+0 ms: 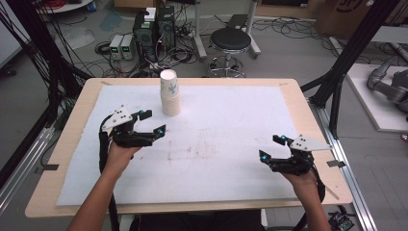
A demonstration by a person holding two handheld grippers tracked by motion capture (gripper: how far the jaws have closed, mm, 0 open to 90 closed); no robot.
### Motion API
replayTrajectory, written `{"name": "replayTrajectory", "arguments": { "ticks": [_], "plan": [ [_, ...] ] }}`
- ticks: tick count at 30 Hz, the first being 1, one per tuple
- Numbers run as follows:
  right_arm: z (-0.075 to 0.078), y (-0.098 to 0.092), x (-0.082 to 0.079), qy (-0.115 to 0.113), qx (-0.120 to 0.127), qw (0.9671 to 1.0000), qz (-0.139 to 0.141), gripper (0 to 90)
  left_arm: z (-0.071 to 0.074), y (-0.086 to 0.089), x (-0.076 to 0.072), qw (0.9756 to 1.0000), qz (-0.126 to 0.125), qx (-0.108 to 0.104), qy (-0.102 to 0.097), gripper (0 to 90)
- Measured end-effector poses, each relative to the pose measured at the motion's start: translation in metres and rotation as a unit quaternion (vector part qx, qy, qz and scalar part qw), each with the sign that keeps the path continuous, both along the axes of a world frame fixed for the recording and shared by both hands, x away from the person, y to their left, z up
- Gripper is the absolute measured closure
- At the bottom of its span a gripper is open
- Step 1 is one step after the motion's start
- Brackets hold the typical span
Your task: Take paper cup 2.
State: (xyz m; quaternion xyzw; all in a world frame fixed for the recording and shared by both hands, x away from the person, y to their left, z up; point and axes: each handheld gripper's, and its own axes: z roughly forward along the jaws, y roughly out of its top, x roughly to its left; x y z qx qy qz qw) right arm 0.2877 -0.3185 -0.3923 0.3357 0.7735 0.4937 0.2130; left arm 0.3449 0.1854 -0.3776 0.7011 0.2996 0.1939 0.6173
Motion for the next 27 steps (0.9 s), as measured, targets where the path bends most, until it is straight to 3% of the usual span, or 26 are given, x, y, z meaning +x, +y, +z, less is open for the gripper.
{"name": "replayTrajectory", "arguments": {
  "ticks": [5,11,16,23,27],
  "plan": [
    [0.001,0.0,0.0,0.0,0.002,1.0,0.0,19.9,0.016,-0.002,0.021,0.9999,0.012,0.007,0.007,17.3],
    [0.001,-0.002,0.0,0.002,0.006,1.0,0.0,19.9,0.033,0.0,0.048,0.9985,0.049,-0.012,0.022,17.3],
    [0.002,-0.004,0.0,-0.003,0.01,0.9999,0.0,19.9,0.044,-0.002,0.072,0.9974,0.067,-0.004,0.024,16.3],
    [0.002,-0.003,0.0,0.0,0.012,0.9999,0.002,19.9,0.044,-0.01,0.102,0.9947,0.091,0.029,0.04,16.3],
    [0.002,-0.003,0.001,0.0,0.012,0.9999,0.004,19.9,0.041,-0.014,0.115,0.9927,0.107,0.028,0.048,16.3]
  ]
}}
